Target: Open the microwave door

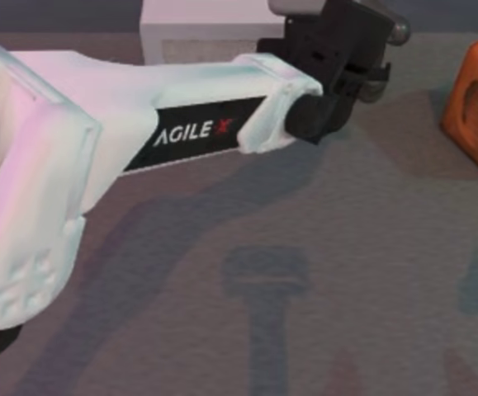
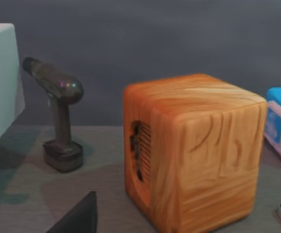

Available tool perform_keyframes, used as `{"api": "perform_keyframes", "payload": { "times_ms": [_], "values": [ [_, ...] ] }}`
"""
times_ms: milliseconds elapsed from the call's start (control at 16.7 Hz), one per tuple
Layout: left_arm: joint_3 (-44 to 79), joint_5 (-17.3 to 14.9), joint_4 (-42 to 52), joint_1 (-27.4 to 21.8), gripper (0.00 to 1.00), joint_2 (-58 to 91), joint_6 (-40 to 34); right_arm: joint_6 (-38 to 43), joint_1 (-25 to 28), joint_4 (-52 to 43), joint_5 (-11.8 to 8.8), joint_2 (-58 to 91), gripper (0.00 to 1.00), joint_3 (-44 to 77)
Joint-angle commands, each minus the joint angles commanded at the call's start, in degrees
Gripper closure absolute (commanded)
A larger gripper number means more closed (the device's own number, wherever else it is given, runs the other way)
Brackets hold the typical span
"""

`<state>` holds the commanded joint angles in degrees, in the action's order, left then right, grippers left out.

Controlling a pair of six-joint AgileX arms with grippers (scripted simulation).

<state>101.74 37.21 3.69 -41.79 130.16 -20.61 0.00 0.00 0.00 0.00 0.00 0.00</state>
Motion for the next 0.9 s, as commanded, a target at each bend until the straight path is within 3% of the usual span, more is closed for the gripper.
{"api": "perform_keyframes", "payload": {
  "times_ms": [60,120,420,600,900],
  "values": [
    [0.0,0.0,0.0,0.0,1.0,0.0,0.0,0.0,0.0,0.0,0.0,0.0,0.0,0.0],
    [-2.65,0.11,0.56,-3.26,1.0,-1.23,0.13,0.0,0.0,0.0,0.0,0.0,0.0,0.0],
    [3.62,-1.42,6.8,-2.95,1.0,1.98,-1.5,0.0,0.0,0.0,0.0,0.0,0.0,0.0],
    [14.27,-3.89,17.61,-2.3,1.0,6.52,-3.88,0.0,0.0,0.0,0.0,0.0,0.0,0.0],
    [37.16,-9.75,43.5,-0.67,1.0,14.91,-8.78,0.0,0.0,0.0,0.0,0.0,0.0,0.0]
  ]
}}
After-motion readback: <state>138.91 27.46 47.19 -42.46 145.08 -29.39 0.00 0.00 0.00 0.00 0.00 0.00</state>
